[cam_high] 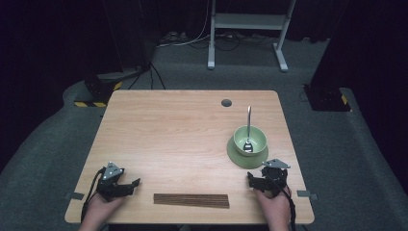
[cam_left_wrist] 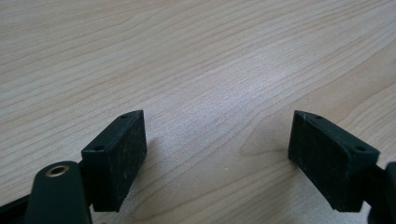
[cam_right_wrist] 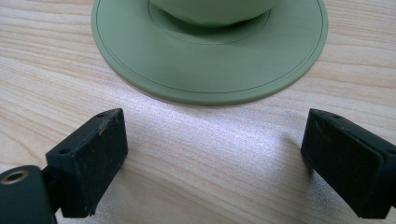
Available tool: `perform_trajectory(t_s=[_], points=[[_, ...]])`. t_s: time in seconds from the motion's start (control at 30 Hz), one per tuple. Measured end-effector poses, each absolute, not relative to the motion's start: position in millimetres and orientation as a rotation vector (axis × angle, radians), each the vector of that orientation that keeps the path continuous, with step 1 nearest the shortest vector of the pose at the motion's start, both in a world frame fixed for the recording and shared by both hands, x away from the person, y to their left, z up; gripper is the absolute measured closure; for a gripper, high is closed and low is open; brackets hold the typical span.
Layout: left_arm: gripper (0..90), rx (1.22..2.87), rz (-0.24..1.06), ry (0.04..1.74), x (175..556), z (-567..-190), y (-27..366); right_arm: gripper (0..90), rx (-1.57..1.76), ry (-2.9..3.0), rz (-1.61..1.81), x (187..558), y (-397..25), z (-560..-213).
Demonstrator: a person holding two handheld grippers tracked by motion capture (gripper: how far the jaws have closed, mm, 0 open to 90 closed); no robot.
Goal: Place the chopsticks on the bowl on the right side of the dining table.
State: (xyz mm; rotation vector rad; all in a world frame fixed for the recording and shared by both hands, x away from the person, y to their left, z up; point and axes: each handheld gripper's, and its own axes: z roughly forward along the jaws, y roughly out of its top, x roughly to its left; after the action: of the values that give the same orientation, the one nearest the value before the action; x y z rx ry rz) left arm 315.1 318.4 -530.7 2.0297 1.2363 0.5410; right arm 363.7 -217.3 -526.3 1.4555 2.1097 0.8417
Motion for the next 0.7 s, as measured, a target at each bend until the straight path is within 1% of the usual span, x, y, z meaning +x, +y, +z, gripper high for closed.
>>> perform_trajectory(t_s=[0.17,0.3,0.43,0.57,0.6,0.7], points=[[19.4,2.029,0.541,1.238,314.9,-530.7,318.4,7.0,1.453,2.117,0.847,363.7,-217.8,-526.3],[19.4,2.028,0.541,1.239,314.7,-530.7,318.3,4.3,1.442,2.137,0.846,364.7,-217.7,-526.5],[19.3,2.028,0.542,1.238,314.8,-530.7,318.3,4.2,1.442,2.141,0.846,365.2,-218.0,-526.4],[19.4,2.029,0.542,1.238,314.7,-530.7,318.3,5.9,1.441,2.135,0.85,364.3,-219.0,-526.3],[19.3,2.028,0.543,1.239,314.6,-530.7,318.3,8.3,1.435,2.141,0.848,363.6,-219.4,-524.9],[19.3,2.028,0.543,1.24,314.5,-530.7,318.3,8.3,1.421,2.141,0.863,362.3,-218.5,-522.8]])
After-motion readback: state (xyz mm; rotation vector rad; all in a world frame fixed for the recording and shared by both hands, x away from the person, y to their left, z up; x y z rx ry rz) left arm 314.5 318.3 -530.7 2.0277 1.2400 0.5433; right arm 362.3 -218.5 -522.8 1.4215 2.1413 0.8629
